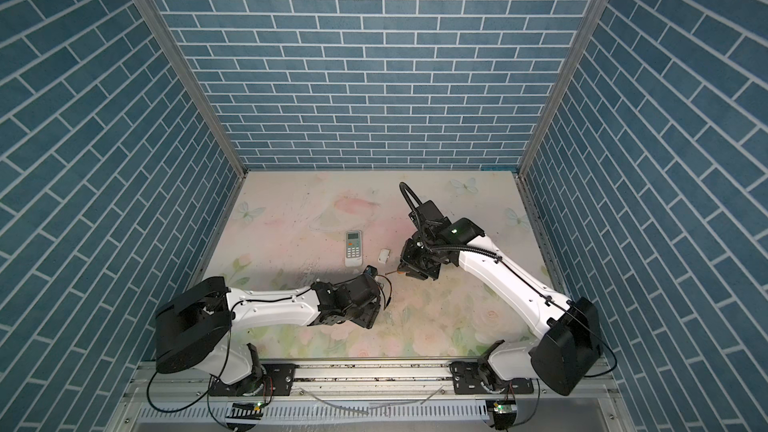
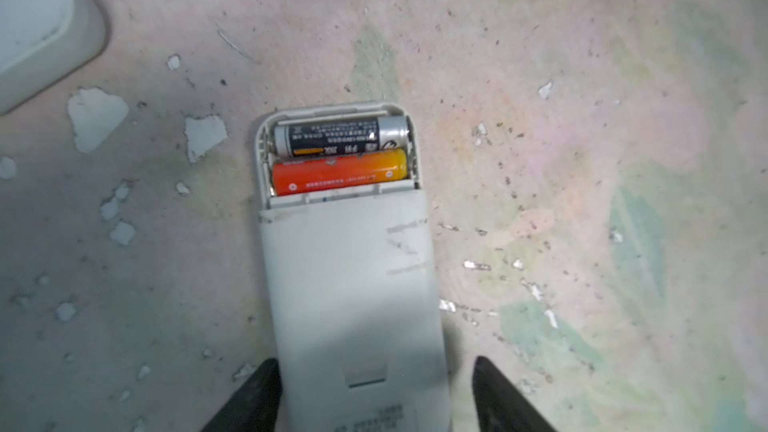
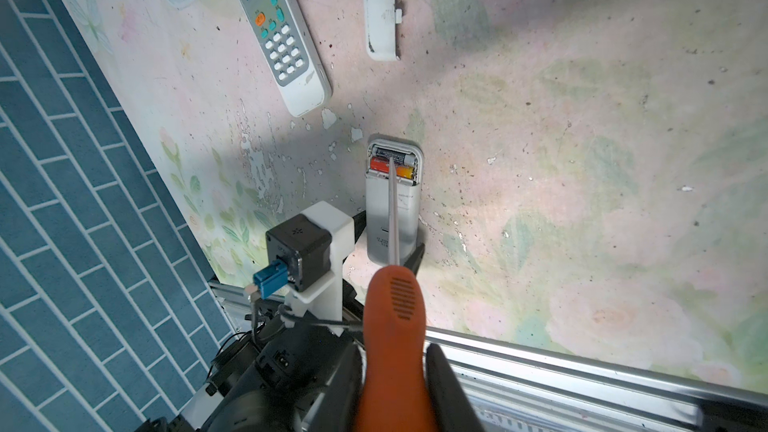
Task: Unload the batteries from the remote control
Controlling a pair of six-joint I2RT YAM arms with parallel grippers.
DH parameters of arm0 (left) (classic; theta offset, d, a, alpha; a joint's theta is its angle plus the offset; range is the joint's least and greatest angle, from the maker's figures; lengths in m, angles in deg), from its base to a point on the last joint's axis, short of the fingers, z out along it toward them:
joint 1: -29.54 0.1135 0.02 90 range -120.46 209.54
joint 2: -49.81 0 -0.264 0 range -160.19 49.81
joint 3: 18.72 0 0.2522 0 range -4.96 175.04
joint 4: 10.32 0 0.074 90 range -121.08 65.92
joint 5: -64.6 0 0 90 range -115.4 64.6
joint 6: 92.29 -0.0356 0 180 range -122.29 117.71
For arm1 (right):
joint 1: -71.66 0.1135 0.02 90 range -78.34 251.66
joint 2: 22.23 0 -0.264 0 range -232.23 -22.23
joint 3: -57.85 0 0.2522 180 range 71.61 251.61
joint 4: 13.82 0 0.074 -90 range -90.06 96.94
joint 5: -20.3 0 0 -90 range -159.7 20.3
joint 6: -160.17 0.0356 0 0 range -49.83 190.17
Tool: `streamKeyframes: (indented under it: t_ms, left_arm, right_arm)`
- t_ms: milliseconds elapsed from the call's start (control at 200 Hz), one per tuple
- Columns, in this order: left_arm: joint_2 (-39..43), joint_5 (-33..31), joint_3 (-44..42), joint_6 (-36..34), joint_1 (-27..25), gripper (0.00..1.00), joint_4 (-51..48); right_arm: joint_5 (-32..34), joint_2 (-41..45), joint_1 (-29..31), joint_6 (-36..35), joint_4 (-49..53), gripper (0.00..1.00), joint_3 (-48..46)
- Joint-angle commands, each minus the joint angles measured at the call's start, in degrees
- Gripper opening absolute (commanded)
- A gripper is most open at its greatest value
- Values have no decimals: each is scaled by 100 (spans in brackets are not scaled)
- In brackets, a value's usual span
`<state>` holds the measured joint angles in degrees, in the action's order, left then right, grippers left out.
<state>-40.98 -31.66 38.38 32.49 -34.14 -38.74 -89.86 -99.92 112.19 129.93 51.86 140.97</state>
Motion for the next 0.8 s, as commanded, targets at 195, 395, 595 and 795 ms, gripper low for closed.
streamKeyframes:
  t_ms: [195, 395, 595, 795]
  left_arm:
    - [-632, 440, -733, 386, -74, 75, -602]
    - [-737, 667, -989, 403, -74, 60, -252]
    - [-634, 747, -1134, 375, -73, 51, -111]
    - [-660, 793, -1152, 388, -71, 47, -108]
  right_arm:
    - [83, -79, 113, 121, 119, 0, -21]
    - [118, -106, 130, 149, 124, 0, -35]
    - [128, -97, 165, 181, 127, 0, -134]
    - [120, 58, 179, 412, -63, 0, -504]
